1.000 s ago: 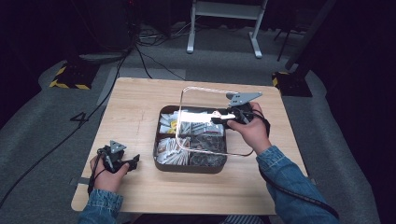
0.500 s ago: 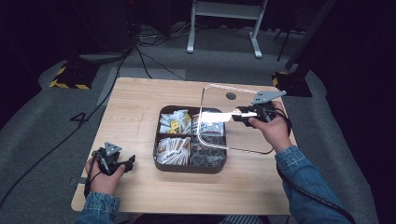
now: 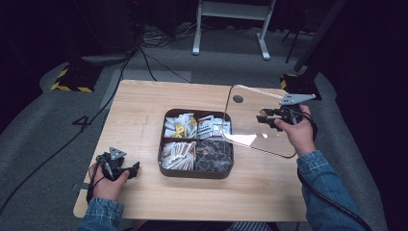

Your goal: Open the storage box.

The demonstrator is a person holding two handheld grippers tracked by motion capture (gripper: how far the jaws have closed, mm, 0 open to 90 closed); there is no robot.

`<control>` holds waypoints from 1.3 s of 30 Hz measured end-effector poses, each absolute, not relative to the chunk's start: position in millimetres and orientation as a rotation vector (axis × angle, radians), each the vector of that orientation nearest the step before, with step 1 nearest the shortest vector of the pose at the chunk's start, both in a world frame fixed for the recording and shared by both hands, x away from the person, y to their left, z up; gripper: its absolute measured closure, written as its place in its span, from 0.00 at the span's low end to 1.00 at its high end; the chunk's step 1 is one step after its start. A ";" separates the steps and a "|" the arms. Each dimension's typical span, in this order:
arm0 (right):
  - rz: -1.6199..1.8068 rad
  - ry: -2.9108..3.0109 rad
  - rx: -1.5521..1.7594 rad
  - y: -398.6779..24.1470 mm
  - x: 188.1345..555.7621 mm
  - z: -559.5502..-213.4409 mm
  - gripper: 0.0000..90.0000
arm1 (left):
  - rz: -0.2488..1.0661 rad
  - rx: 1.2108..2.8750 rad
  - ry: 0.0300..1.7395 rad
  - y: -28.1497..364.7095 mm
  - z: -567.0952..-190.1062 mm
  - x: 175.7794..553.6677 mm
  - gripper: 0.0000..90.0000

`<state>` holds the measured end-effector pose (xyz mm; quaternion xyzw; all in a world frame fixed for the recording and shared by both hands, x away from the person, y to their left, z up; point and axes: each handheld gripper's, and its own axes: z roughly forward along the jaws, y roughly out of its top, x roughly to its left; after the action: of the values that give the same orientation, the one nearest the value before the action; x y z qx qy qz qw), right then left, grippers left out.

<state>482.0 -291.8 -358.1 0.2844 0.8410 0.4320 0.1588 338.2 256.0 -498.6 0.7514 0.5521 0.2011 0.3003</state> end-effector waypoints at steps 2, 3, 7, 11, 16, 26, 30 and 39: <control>1.237 2.400 0.827 -297.1 483.7 -360.2 0.65 | 0.535 1.998 1.467 256.5 -499.0 338.4 0.32; 1.234 2.401 0.832 -299.5 484.6 -361.4 0.65 | 0.530 1.994 1.468 256.6 -499.3 338.3 0.32; 1.226 2.402 0.859 -308.8 488.6 -367.9 0.65 | 0.531 1.992 1.468 257.2 -499.5 338.2 0.32; 1.226 2.407 0.887 -316.9 492.7 -375.1 0.65 | 0.532 1.989 1.462 257.5 -500.2 337.6 0.31; 1.204 2.410 0.909 -325.2 494.9 -381.6 0.65 | 0.535 1.991 1.454 258.1 -500.9 337.4 0.31; 1.180 2.425 0.988 -338.9 499.9 -404.4 0.65 | 0.546 1.979 1.420 259.6 -504.4 338.0 0.27; 1.162 2.438 0.984 -341.5 501.2 -411.0 0.65 | 0.549 1.982 1.417 259.9 -504.4 338.2 0.27; 1.104 2.480 0.998 -349.7 501.5 -426.8 0.65 | 0.542 1.981 1.416 259.2 -504.7 338.0 0.26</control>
<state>501.5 -349.7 -426.8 0.3425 0.8508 0.3787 0.1246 338.0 259.2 -504.7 0.7528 0.5383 0.2059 0.3179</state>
